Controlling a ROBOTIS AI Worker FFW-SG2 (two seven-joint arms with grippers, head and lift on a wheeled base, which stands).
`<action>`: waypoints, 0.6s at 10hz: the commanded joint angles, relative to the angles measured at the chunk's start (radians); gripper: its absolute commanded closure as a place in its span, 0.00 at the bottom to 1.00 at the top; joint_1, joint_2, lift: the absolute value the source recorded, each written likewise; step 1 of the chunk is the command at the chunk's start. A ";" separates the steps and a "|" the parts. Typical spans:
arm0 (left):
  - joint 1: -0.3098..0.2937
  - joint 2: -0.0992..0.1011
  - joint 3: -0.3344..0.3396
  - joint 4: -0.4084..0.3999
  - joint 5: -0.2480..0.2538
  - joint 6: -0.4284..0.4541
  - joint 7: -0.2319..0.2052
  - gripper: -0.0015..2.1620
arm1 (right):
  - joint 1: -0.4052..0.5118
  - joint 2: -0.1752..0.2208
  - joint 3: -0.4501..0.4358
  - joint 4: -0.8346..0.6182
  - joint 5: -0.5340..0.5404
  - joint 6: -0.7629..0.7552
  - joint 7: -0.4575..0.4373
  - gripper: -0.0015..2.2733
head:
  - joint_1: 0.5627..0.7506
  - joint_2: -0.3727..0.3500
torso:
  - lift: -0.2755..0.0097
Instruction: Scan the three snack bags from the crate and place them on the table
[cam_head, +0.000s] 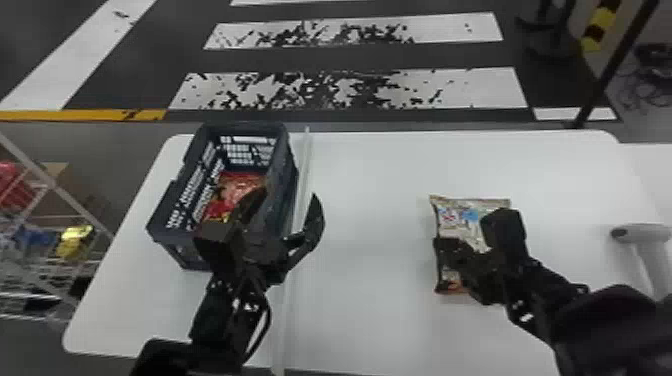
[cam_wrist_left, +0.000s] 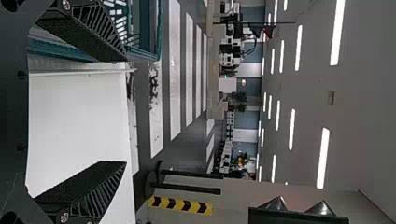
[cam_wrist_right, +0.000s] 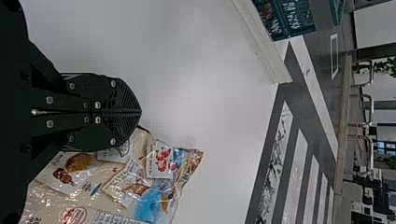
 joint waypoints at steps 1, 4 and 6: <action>0.000 0.001 0.000 0.000 0.001 0.000 0.000 0.04 | 0.009 -0.011 -0.017 -0.006 0.002 0.000 0.001 0.94 | 0.70 0.64 | 0.75; 0.000 0.001 0.000 0.002 0.003 -0.003 0.000 0.04 | 0.020 -0.033 -0.047 -0.007 0.005 0.000 0.003 0.94 | 0.70 0.60 | 0.75; 0.000 0.003 0.000 0.003 0.004 -0.003 -0.001 0.04 | 0.027 -0.045 -0.075 -0.009 0.005 -0.003 0.014 0.94 | 0.70 0.56 | 0.75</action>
